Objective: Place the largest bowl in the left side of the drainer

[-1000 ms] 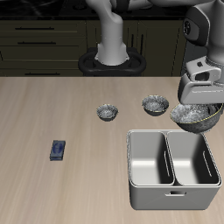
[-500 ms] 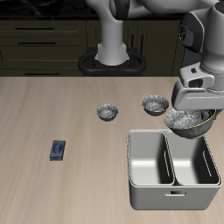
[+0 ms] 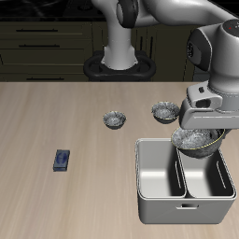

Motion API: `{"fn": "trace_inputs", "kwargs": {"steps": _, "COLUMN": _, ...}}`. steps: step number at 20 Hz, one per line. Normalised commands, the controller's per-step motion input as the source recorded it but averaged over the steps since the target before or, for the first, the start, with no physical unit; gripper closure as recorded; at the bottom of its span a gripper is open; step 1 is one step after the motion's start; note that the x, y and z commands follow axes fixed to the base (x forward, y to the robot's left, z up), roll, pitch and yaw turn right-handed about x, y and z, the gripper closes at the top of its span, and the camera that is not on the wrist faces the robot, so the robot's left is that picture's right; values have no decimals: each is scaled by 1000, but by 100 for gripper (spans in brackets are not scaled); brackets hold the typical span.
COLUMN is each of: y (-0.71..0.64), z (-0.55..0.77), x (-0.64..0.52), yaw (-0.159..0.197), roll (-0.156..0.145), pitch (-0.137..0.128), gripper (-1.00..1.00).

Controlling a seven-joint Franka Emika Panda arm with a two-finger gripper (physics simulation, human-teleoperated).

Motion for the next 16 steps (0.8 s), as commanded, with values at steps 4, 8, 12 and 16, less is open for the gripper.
{"fn": "trace_inputs", "kwargs": {"steps": 4, "y": 83, "z": -139, "x": 23, "yaw": 9, "roll": 15, "pitch": 20, "gripper": 100}}
{"fn": "trace_inputs", "kwargs": {"steps": 8, "y": 108, "z": -131, "x": -21, "yaw": 17, "roll": 12, "pitch": 19, "gripper": 100}}
{"fn": "trace_inputs", "kwargs": {"steps": 12, "y": 84, "z": -92, "x": -4, "yaw": -3, "roll": 16, "pitch": 19, "gripper": 100}}
{"fn": "trace_inputs", "kwargs": {"steps": 16, "y": 84, "z": -20, "x": -43, "yaw": 19, "roll": 14, "pitch": 0, "gripper": 100}}
